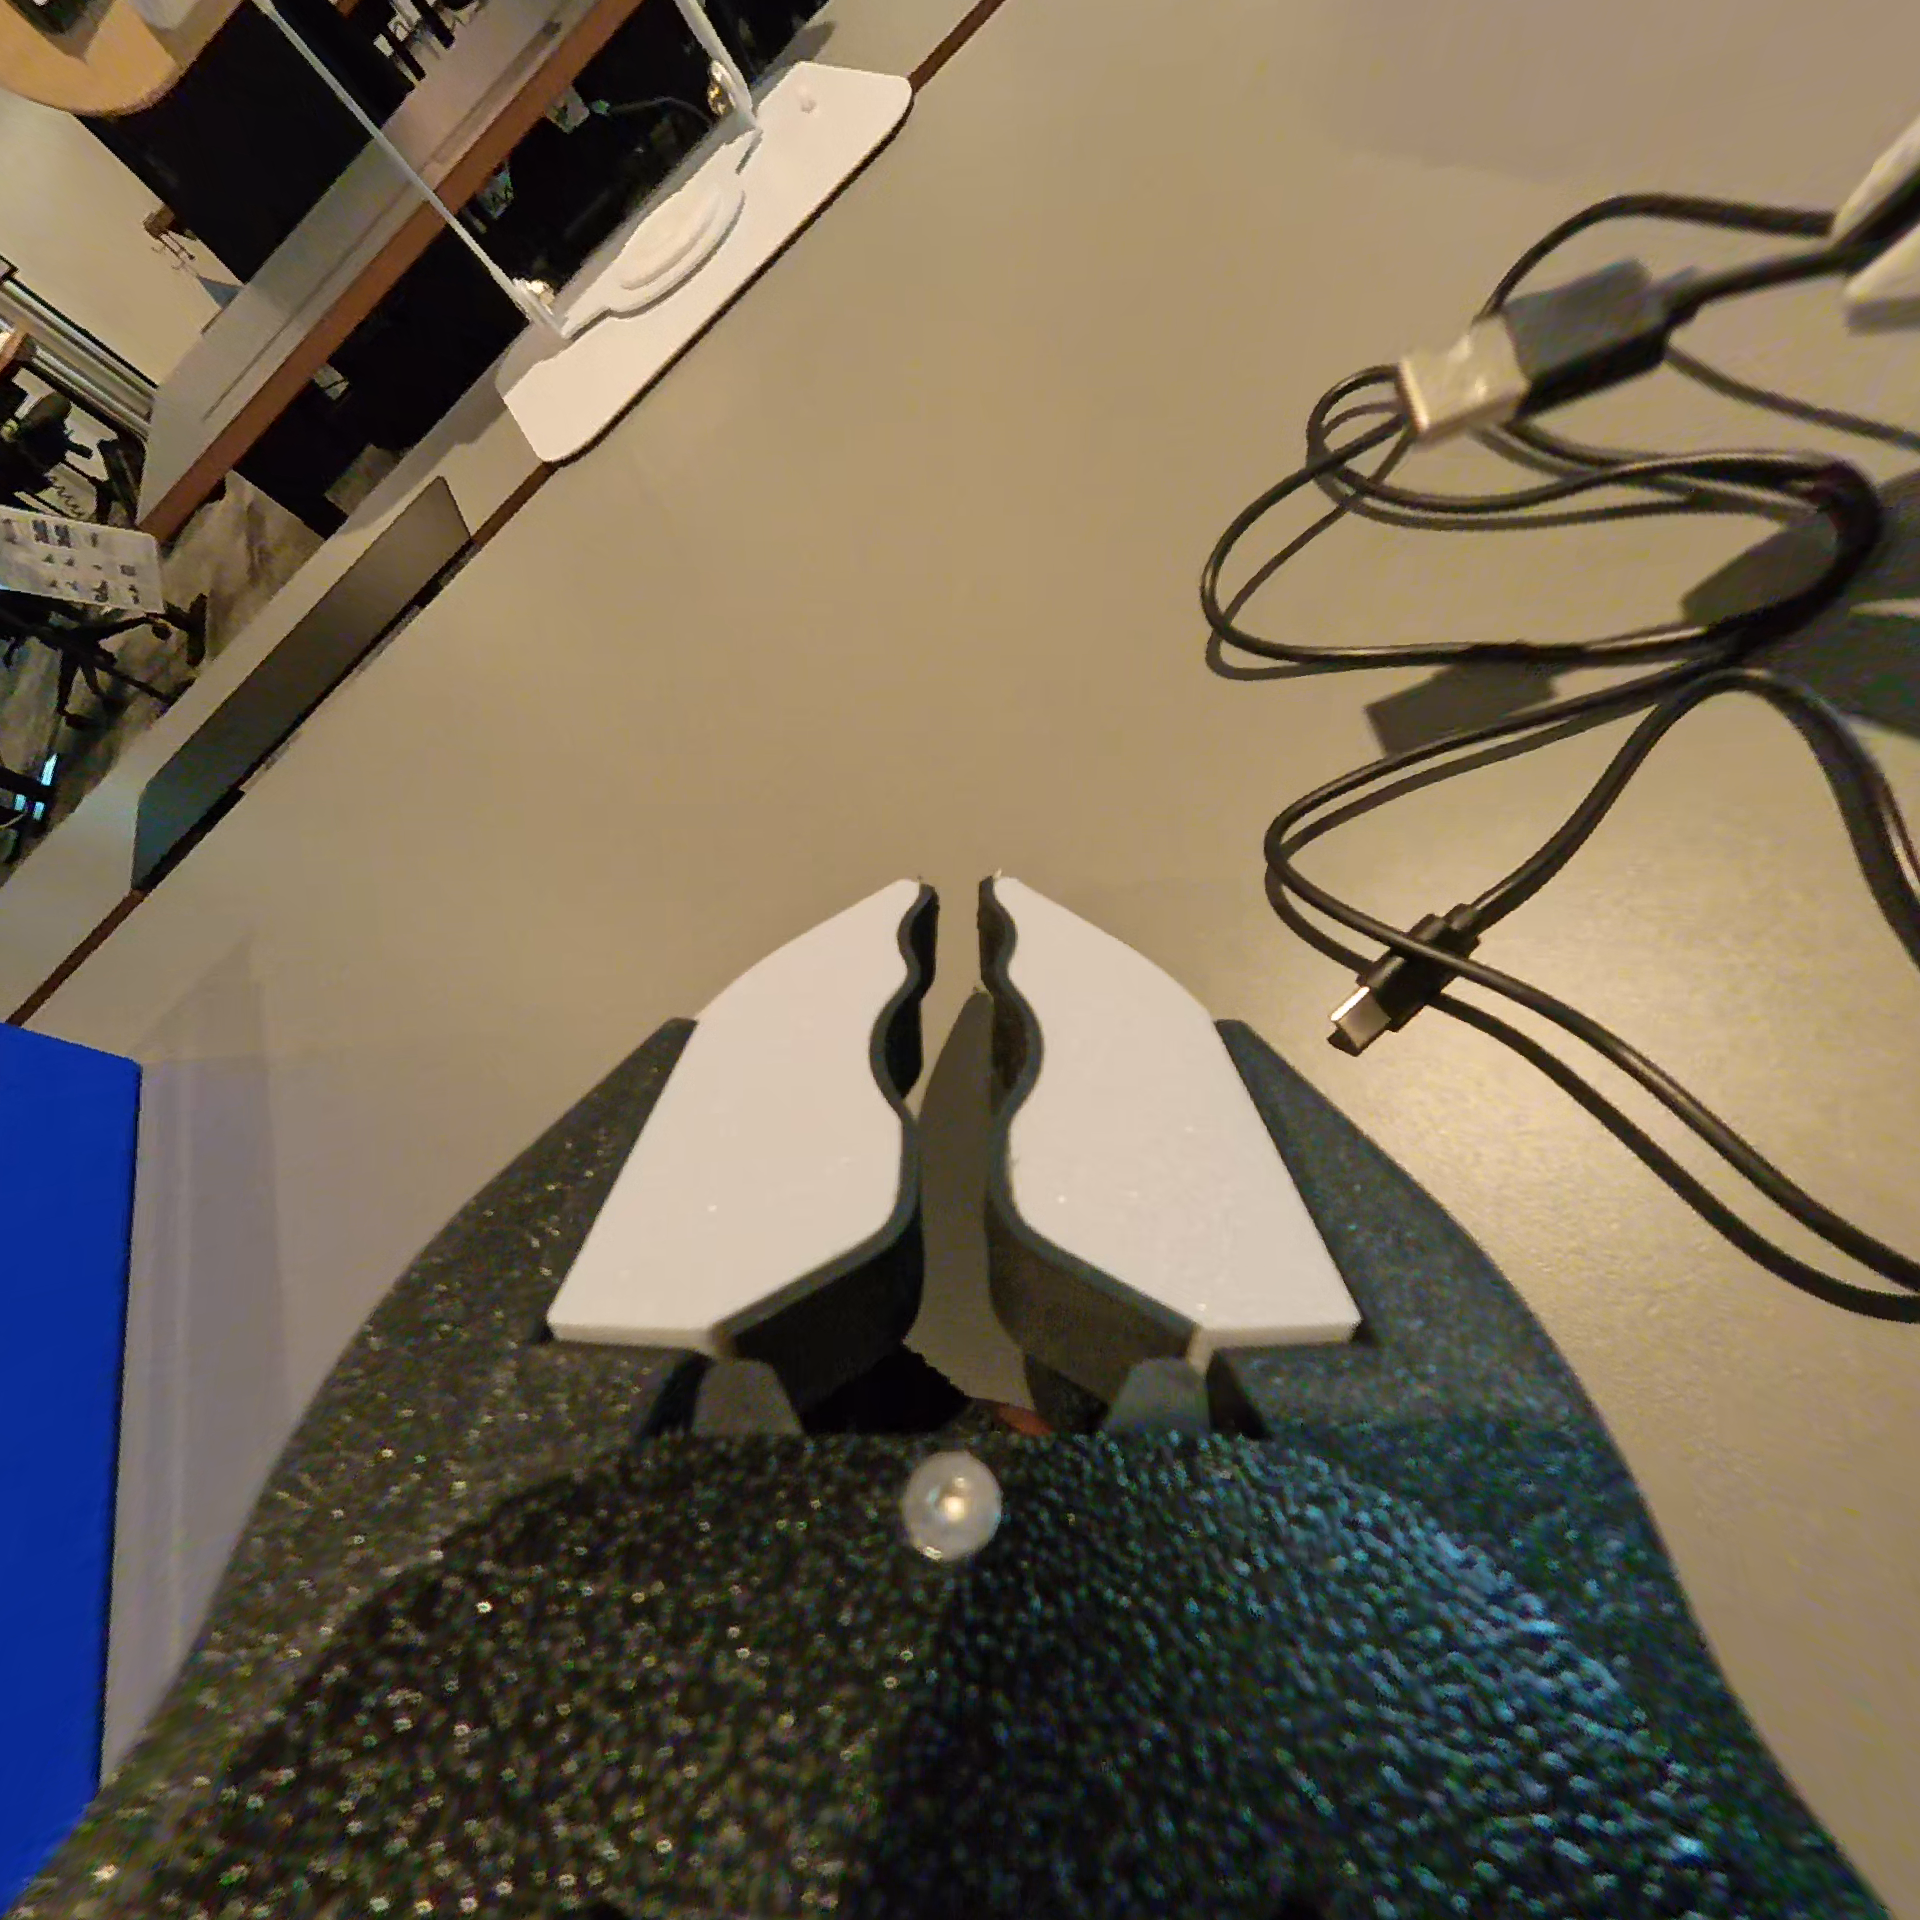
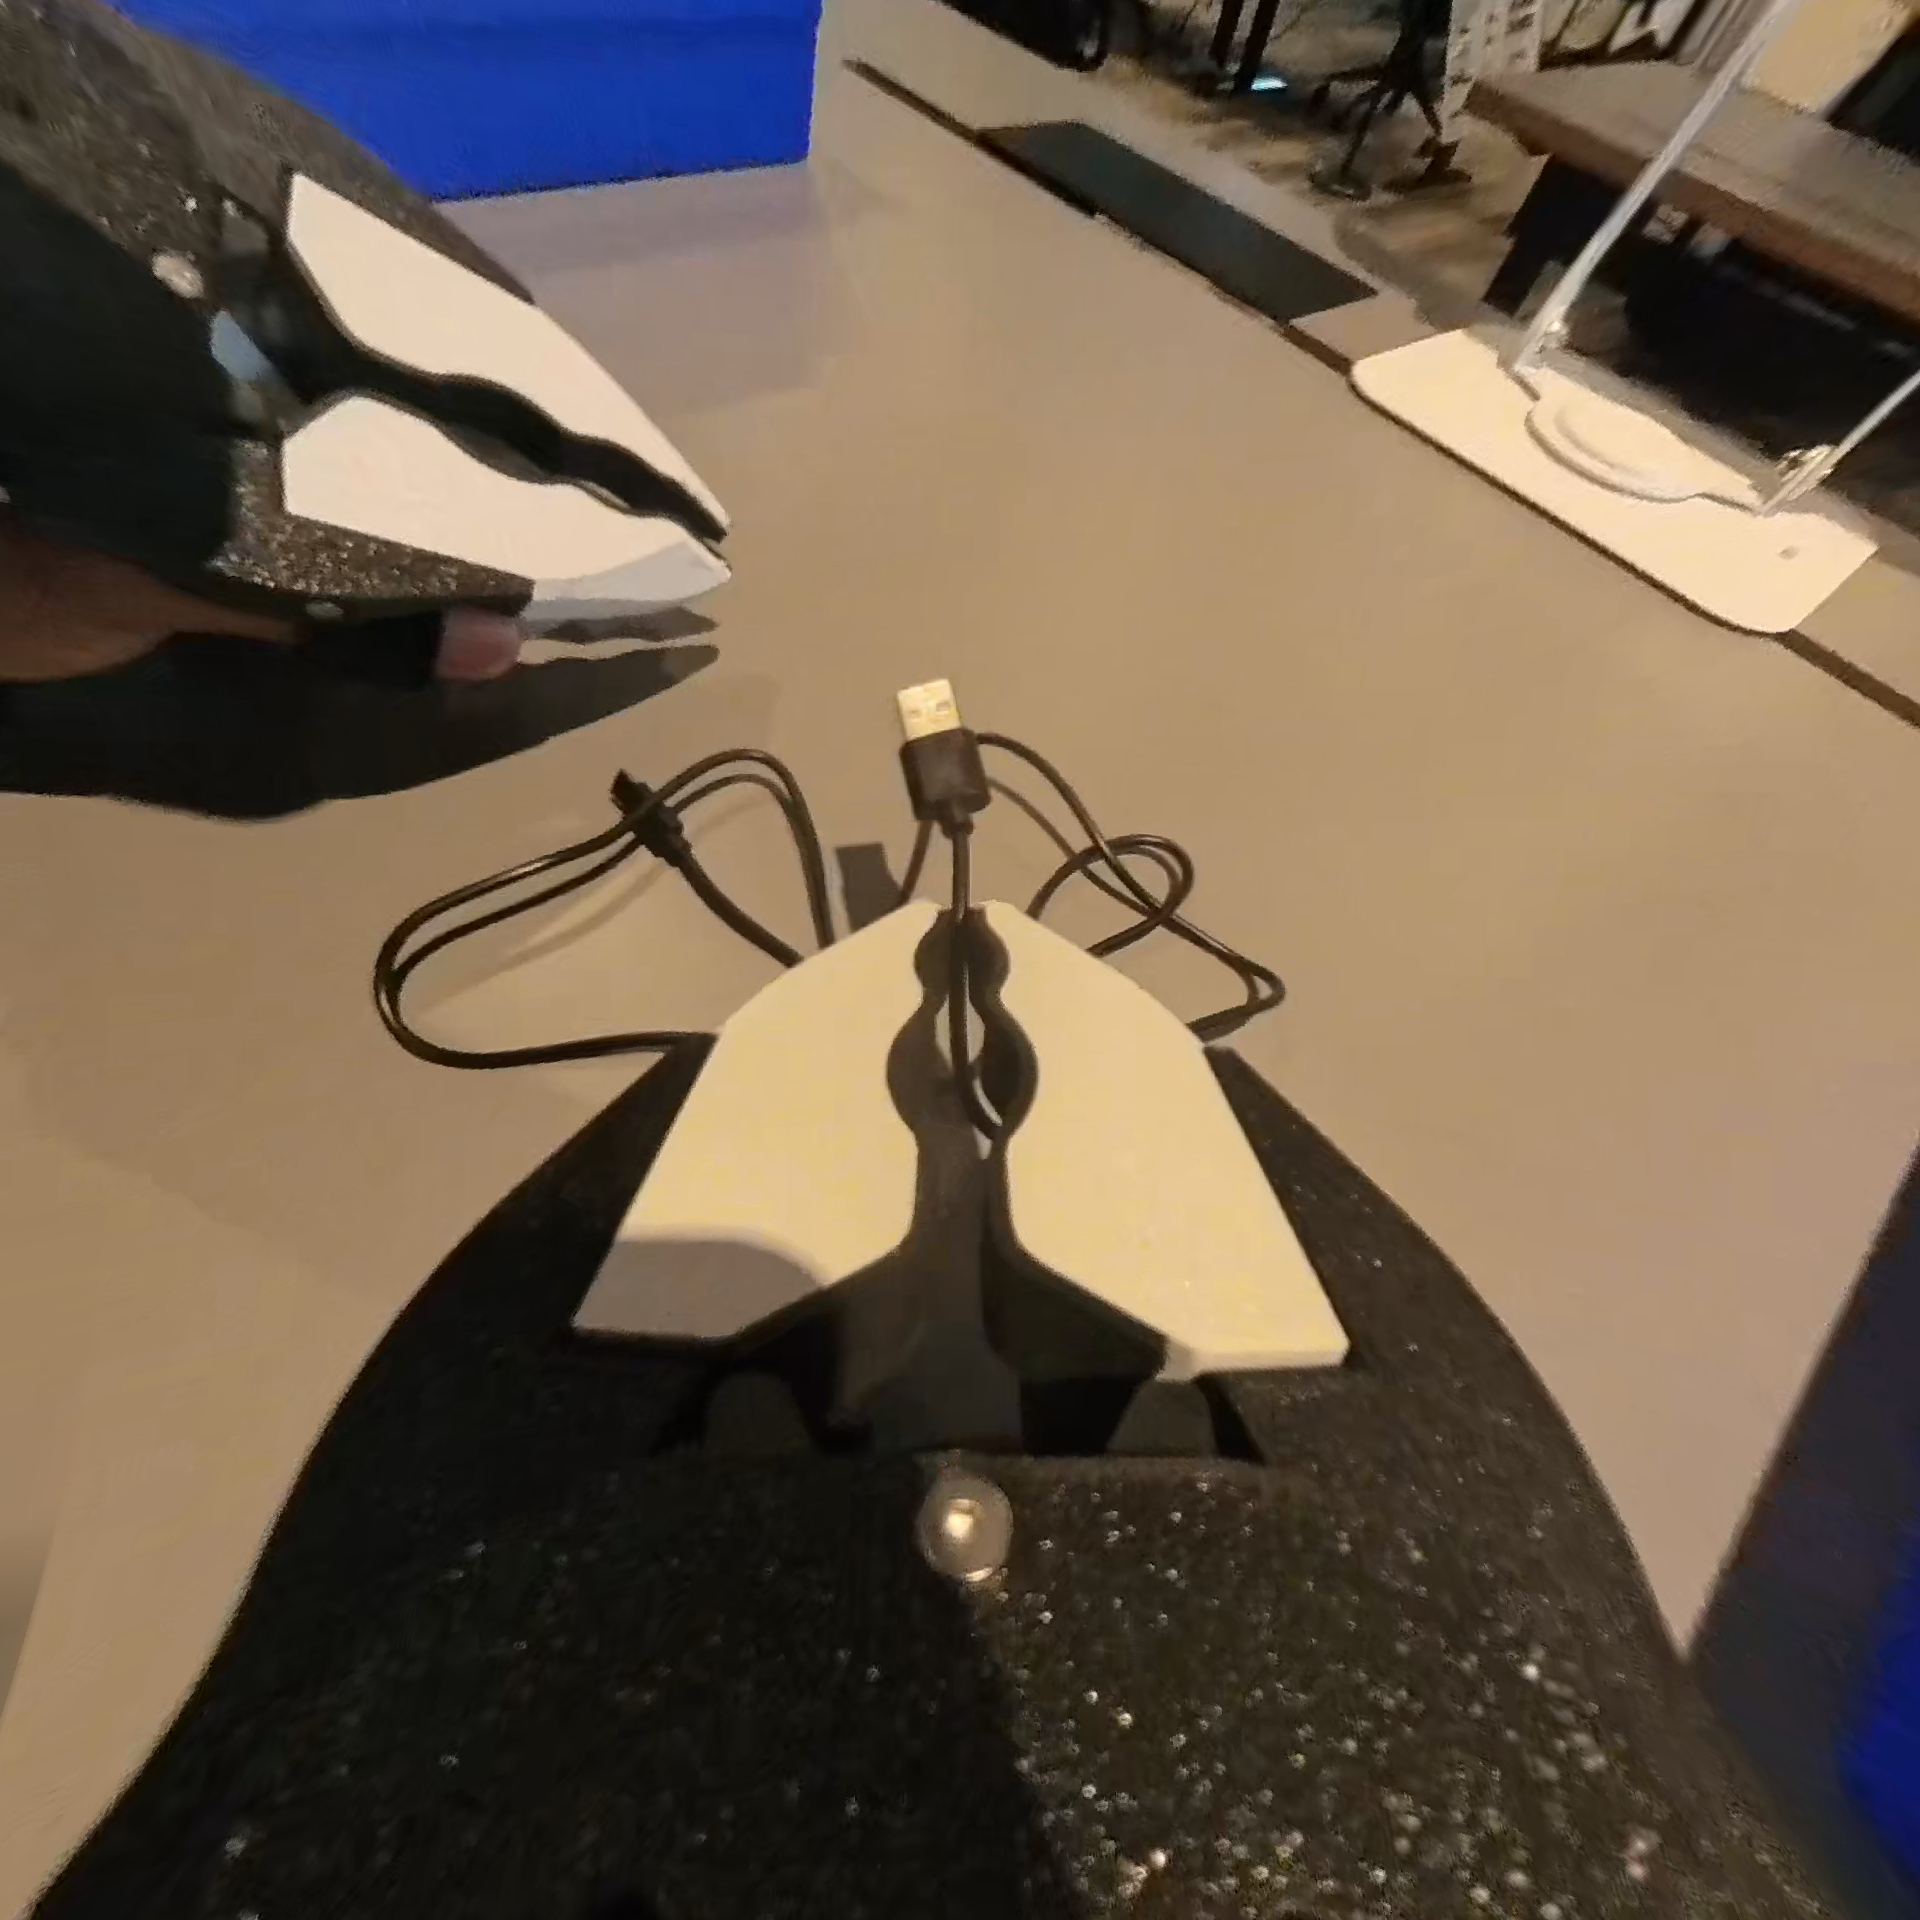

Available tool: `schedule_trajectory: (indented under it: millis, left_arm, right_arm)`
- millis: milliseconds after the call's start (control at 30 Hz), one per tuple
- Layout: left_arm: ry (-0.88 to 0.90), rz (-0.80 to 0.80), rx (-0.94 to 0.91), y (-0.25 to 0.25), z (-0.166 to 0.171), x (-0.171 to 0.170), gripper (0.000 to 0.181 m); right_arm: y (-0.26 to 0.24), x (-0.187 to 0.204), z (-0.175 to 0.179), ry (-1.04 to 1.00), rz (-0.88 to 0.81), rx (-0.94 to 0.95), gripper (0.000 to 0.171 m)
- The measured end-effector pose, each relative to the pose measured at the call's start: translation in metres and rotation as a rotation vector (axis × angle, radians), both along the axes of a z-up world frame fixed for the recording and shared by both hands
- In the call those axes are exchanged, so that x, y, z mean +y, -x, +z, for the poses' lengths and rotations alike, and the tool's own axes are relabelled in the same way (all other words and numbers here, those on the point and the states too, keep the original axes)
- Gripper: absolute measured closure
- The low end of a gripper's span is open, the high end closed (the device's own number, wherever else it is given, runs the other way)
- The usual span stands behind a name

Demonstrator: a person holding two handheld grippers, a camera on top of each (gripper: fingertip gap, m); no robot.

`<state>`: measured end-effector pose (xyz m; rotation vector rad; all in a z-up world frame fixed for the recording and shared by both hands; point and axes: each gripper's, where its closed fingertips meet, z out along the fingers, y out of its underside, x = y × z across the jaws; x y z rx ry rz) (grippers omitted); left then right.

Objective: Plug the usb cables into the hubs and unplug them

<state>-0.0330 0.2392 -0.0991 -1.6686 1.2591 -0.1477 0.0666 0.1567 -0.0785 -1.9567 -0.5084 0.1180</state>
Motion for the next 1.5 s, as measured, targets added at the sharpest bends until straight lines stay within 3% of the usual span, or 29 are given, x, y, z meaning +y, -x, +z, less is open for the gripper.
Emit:
schedule_trajectory:
  millis: [433, 567, 700, 867, 1000, 1100, 1267, 1500]
  left_arm:
    - [0.004, -0.004, 0.009, -0.001, -0.001, 0.0, 0.174]
    - [-0.005, -0.006, 0.018, -0.001, -0.002, 0.0, 0.174]
    - [-0.009, -0.005, 0.017, -0.001, -0.001, 0.0, 0.174]
    - [-0.008, -0.006, 0.022, -0.001, -0.002, 0.0, 0.174]
    - [-0.005, -0.005, 0.021, -0.001, -0.002, 0.0, 0.174]
    - [-0.009, -0.006, 0.018, -0.001, -0.002, -0.001, 0.174]
    - [-0.027, -0.005, 0.041, -0.002, -0.003, -0.001, 0.174]
    - [-0.027, 0.001, 0.043, -0.001, -0.004, 0.0, 0.174]
  right_arm:
    - [-0.027, -0.016, 0.04, -0.039, -0.016, -0.058, 0.169]
    - [-0.047, -0.014, 0.004, 0.119, -0.111, -0.098, 0.169]
    - [-0.046, -0.013, -0.026, 0.251, -0.127, -0.025, 0.169]
    - [-0.047, -0.011, -0.018, 0.207, -0.143, -0.075, 0.168]
    - [-0.057, -0.012, 0.014, 0.078, -0.176, -0.167, 0.169]
    - [-0.07, -0.02, 0.058, -0.085, -0.224, -0.271, 0.168]
    - [-0.089, -0.038, 0.166, -0.358, -0.257, -0.344, 0.168]
    - [-0.11, -0.051, 0.318, -0.53, -0.288, -0.535, 0.169]
